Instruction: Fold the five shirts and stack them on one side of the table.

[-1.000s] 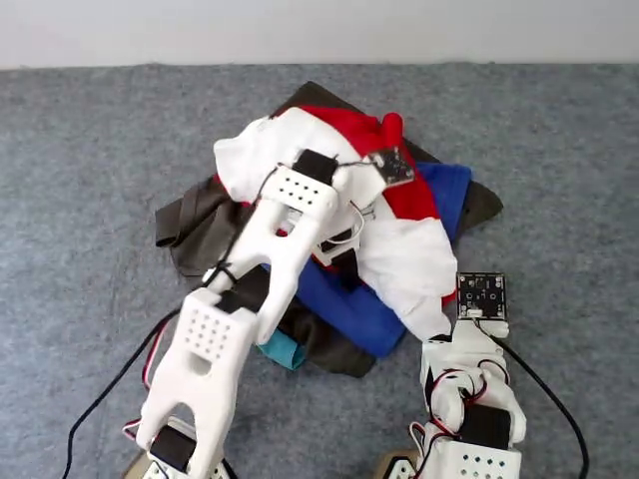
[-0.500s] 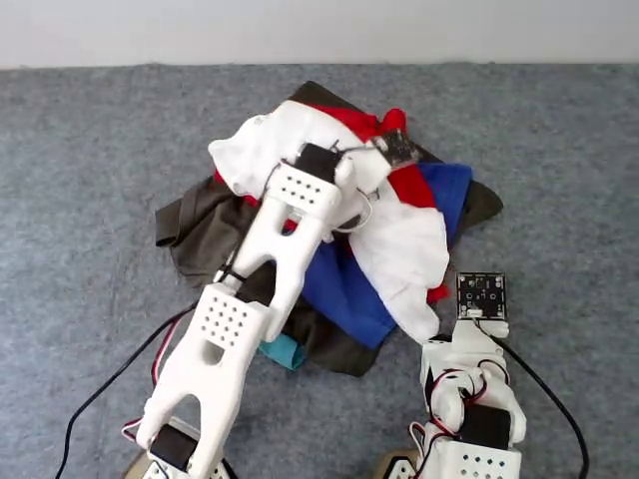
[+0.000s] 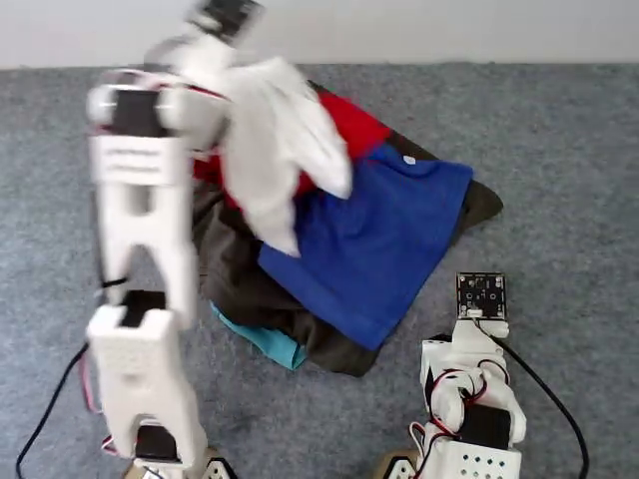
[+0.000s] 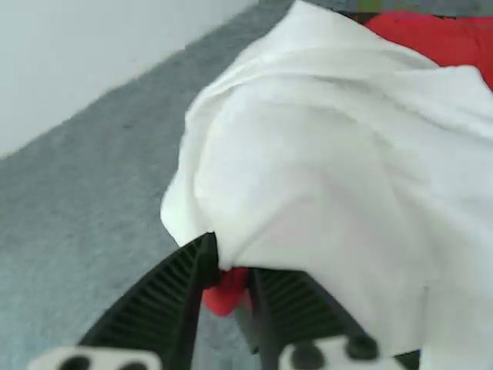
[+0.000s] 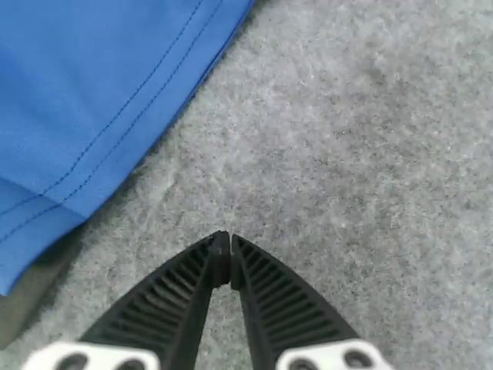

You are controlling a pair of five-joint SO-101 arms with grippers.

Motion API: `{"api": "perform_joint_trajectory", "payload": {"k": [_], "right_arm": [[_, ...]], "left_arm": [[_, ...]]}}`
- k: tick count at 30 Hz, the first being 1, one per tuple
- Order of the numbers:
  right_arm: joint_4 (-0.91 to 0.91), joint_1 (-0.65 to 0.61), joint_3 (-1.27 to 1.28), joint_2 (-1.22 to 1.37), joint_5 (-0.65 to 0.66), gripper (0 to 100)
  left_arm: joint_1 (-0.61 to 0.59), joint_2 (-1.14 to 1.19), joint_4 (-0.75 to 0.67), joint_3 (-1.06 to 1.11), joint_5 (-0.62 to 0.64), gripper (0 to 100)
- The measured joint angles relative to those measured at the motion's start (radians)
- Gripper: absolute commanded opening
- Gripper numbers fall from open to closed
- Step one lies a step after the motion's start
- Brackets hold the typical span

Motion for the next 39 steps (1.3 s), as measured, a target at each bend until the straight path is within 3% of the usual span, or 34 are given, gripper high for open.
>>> {"api": "perform_joint_trajectory", "payload": {"k": [11, 15, 18, 24, 32, 39], "right_arm": [[0.0, 0.0, 0.0, 0.0, 0.0, 1.1], [0.0, 0.0, 0.0, 0.0, 0.0, 1.1], [0.0, 0.0, 0.0, 0.0, 0.0, 1.1], [0.0, 0.0, 0.0, 0.0, 0.0, 1.1], [0.0, 0.0, 0.0, 0.0, 0.0, 1.1], [0.0, 0.0, 0.0, 0.0, 0.0, 1.1]], "left_arm": [[-0.543, -0.206, 0.0, 0.0, 0.0, 1], [-0.669, -0.209, 0.0, 0.061, -0.005, 1], [-0.694, -0.209, 0.0, 0.155, -0.058, 3], [-0.732, -0.209, 0.0, 0.239, -0.094, 27], [-0.749, -0.287, 0.0, 0.193, -0.094, 28], [-0.577, -0.48, 0.0, 0.252, -0.087, 28]]}}
